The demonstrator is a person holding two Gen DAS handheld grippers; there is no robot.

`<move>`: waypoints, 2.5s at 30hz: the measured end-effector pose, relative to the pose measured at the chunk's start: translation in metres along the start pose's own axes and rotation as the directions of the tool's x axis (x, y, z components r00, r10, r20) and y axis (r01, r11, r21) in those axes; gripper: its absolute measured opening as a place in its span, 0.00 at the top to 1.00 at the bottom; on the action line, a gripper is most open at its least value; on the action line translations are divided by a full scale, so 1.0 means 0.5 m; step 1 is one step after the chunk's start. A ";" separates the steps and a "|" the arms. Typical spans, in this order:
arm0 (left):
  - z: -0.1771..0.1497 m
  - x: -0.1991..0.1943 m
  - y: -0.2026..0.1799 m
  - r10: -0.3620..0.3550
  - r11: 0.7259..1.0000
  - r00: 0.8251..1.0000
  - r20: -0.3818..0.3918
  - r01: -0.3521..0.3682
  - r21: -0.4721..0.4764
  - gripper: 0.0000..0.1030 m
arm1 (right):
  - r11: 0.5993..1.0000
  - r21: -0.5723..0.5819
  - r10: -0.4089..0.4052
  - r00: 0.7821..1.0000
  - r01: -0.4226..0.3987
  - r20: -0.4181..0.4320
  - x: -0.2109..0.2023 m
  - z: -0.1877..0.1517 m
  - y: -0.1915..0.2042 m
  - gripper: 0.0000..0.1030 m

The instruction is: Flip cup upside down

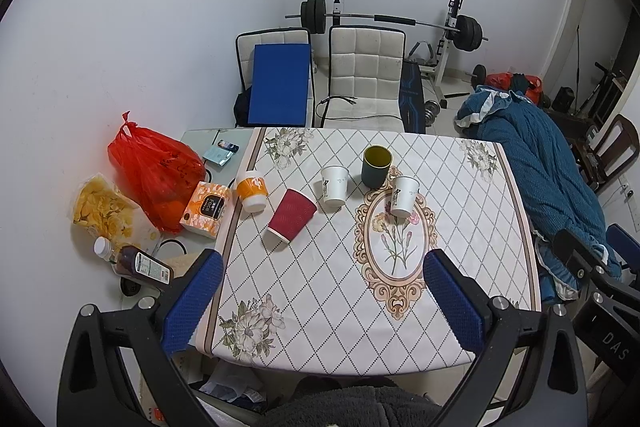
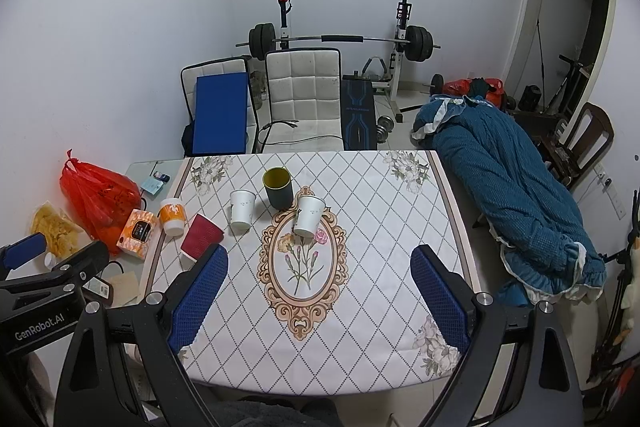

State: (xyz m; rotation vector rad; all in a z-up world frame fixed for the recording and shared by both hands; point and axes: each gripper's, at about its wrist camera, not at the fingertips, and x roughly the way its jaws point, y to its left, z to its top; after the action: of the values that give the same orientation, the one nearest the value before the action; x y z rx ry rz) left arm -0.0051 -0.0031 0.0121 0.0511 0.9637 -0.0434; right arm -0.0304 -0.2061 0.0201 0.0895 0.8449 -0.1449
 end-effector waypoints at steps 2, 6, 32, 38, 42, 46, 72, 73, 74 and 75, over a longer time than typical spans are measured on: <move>-0.001 -0.001 -0.002 0.000 1.000 1.000 0.000 0.000 -0.001 0.01 | 1.000 0.000 -0.001 1.000 0.001 0.003 0.000 -0.003 0.000 0.08; -0.001 0.000 0.000 0.000 1.000 1.000 0.002 0.000 0.000 0.01 | 1.000 -0.002 -0.001 1.000 0.001 0.004 -0.016 0.014 0.001 0.08; 0.005 -0.002 -0.006 0.001 1.000 1.000 -0.001 -0.001 -0.009 0.01 | 1.000 -0.004 0.008 1.000 -0.008 0.002 -0.024 0.023 0.008 0.08; 0.018 0.007 -0.029 0.015 0.999 1.000 0.020 -0.015 -0.033 0.00 | 0.999 0.003 0.034 0.999 -0.034 -0.005 -0.010 0.021 -0.002 0.08; 0.020 0.067 -0.048 0.055 0.998 0.998 0.035 -0.055 -0.015 0.00 | 0.998 0.041 0.057 0.998 -0.056 -0.034 0.050 0.001 -0.042 0.08; 0.009 0.162 -0.064 0.098 0.995 0.995 -0.006 -0.098 -0.014 0.00 | 0.995 0.074 0.067 0.993 -0.060 -0.101 0.146 -0.020 -0.073 0.08; 0.123 0.714 -0.144 0.091 0.990 0.971 -0.219 -0.064 0.129 0.00 | 0.980 0.163 -0.016 0.861 0.114 -0.509 0.759 -0.115 -0.149 0.08; 0.129 0.730 -0.150 0.089 0.989 0.975 -0.203 -0.062 0.136 0.00 | 0.978 0.166 -0.023 0.858 0.126 -0.513 0.774 -0.113 -0.153 0.08; 0.134 0.744 -0.155 0.082 0.988 0.979 -0.187 -0.056 0.142 0.00 | 0.975 0.175 -0.026 0.857 0.135 -0.515 0.791 -0.110 -0.160 0.08; 0.140 0.758 -0.159 0.076 0.988 0.981 -0.177 -0.050 0.146 0.00 | 0.972 0.183 -0.034 0.858 0.147 -0.512 0.810 -0.108 -0.169 0.08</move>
State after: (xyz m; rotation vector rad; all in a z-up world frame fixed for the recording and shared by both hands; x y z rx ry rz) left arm 0.2633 -0.0923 -0.2612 0.2195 1.1402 -0.0493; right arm 0.1812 -0.3192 -0.3210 0.3031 1.3629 -0.3122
